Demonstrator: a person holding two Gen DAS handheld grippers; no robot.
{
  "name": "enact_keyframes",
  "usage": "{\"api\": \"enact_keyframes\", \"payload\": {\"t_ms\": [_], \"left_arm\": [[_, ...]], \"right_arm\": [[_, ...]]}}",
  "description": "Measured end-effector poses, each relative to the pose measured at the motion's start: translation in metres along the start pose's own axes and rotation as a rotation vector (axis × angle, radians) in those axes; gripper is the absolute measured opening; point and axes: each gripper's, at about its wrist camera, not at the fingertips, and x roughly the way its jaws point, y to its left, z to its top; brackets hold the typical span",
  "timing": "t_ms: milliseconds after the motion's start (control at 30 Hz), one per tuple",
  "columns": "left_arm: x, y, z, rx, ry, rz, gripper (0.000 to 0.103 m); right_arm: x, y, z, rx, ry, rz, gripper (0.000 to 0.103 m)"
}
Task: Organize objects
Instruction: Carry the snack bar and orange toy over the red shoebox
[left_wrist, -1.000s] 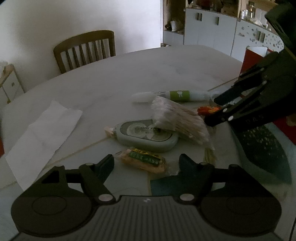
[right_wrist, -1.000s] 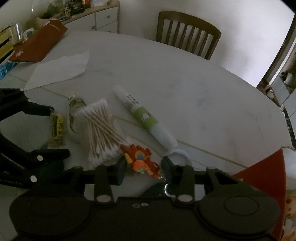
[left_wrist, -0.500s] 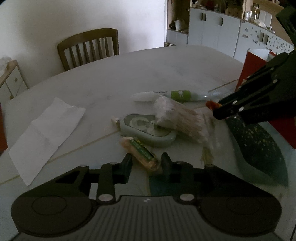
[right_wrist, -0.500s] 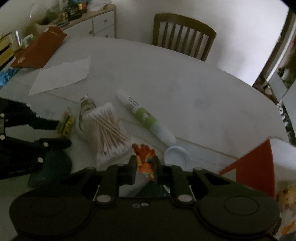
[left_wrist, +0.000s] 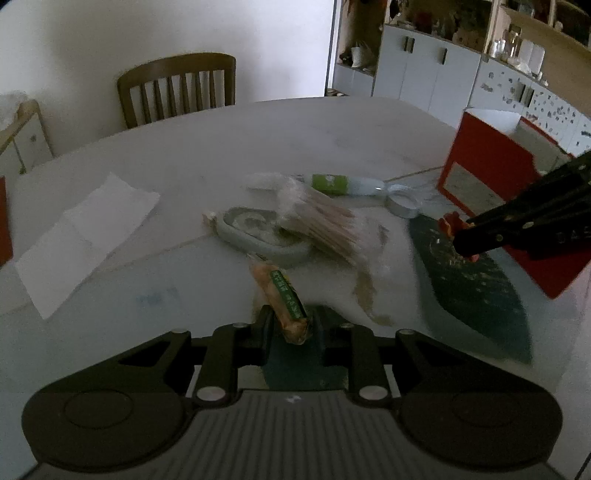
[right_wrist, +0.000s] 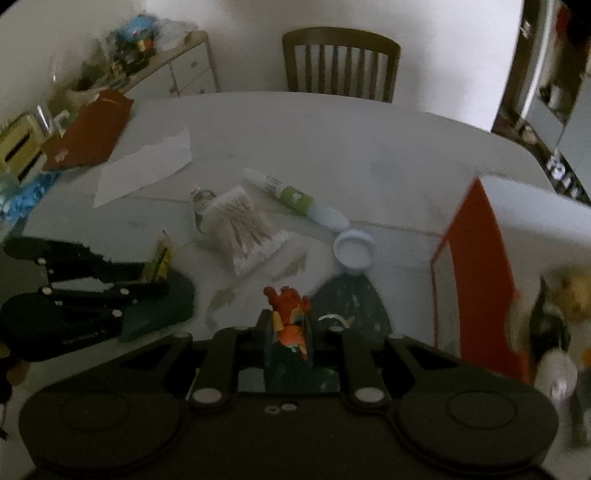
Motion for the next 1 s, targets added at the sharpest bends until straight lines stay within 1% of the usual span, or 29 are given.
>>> {"api": "enact_keyframes", "payload": {"t_ms": [233, 433, 567, 667, 767, 1000], "left_arm": [[-0.027, -0.020, -0.010, -0.031, -0.010, -0.047, 0.021], [-0.056, -0.045, -0.008, -0.043, -0.042, -0.079, 0.021], [-0.071, -0.060, -0.008, -0.042, -0.049, -0.100, 0.021], [-0.080, -0.071, -0.006, -0.043, -0.053, -0.113, 0.021], [-0.086, -0.082, -0.005, -0.025, -0.069, -0.109, 0.021], [-0.097, -0.113, 0.010, -0.008, -0.095, -0.130, 0.021]], "right_arm": [[-0.031, -0.008, -0.020, 0.091, -0.019, 0.009, 0.016], [-0.060, -0.018, -0.034, 0.157, -0.049, 0.020, 0.016], [-0.078, -0.024, -0.043, 0.189, -0.073, 0.017, 0.016], [-0.092, -0.030, -0.049, 0.206, -0.100, 0.020, 0.016], [-0.105, -0.038, -0.053, 0.223, -0.122, 0.017, 0.016], [-0.132, -0.061, -0.061, 0.239, -0.169, 0.017, 0.016]]}}
